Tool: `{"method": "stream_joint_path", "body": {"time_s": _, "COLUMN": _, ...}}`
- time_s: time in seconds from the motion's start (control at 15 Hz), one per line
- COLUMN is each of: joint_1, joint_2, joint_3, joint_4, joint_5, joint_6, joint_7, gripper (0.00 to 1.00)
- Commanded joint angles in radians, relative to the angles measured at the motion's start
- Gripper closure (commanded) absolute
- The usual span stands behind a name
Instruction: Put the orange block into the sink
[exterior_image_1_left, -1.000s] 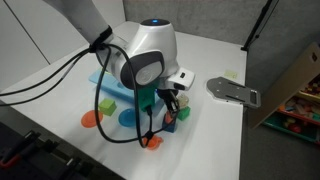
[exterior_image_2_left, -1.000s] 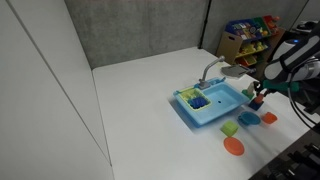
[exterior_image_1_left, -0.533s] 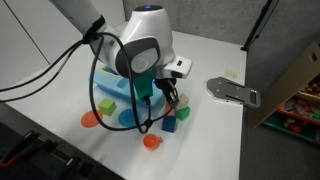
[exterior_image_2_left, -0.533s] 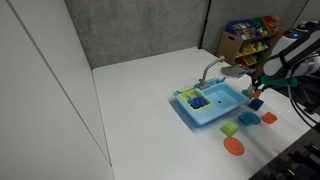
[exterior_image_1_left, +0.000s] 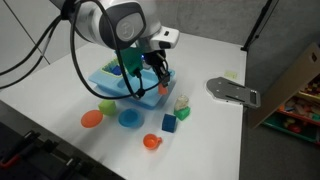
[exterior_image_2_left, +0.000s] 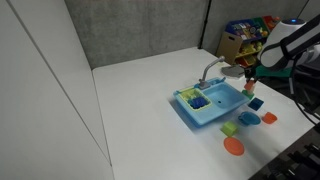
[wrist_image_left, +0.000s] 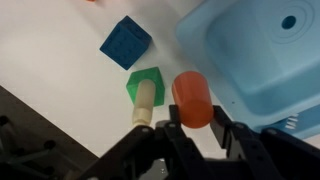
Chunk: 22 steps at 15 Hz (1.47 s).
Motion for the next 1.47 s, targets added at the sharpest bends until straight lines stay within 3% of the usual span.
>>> {"method": "stream_joint_path", "body": {"time_s": 0.0, "joint_1": 0.054, "joint_2": -0.053, "joint_3": 0.006, "joint_4": -0.017, "joint_5": -0.055, "joint_6": -0.047, "joint_7": 0.05, "gripper": 0.88}}
{"method": "stream_joint_path", "body": {"time_s": 0.4, "joint_1": 0.122, "joint_2": -0.058, "joint_3": 0.054, "joint_4": -0.012, "joint_5": -0.093, "joint_6": -0.084, "joint_7": 0.095, "gripper": 0.88}}
{"method": "stream_joint_path", "body": {"time_s": 0.53, "joint_1": 0.1, "joint_2": -0.027, "joint_3": 0.072, "joint_4": 0.004, "joint_5": -0.084, "joint_6": -0.061, "joint_7": 0.078, "gripper": 0.88}}
{"method": "stream_joint_path", "body": {"time_s": 0.6, "joint_1": 0.103, "joint_2": -0.026, "joint_3": 0.079, "joint_4": 0.004, "joint_5": -0.083, "joint_6": -0.062, "joint_7": 0.079, "gripper": 0.63}}
{"method": "stream_joint_path", "body": {"time_s": 0.93, "joint_1": 0.091, "joint_2": -0.022, "joint_3": 0.081, "joint_4": 0.003, "joint_5": -0.081, "joint_6": -0.061, "joint_7": 0.077, "gripper": 0.63}}
{"method": "stream_joint_path", "body": {"time_s": 1.0, "joint_1": 0.091, "joint_2": -0.022, "joint_3": 0.081, "joint_4": 0.004, "joint_5": -0.081, "joint_6": -0.061, "joint_7": 0.077, "gripper": 0.88}}
{"method": "stream_joint_path", "body": {"time_s": 1.4, "joint_1": 0.086, "joint_2": -0.014, "joint_3": 0.143, "joint_4": 0.038, "joint_5": -0.062, "joint_6": -0.053, "joint_7": 0.057, "gripper": 0.88}}
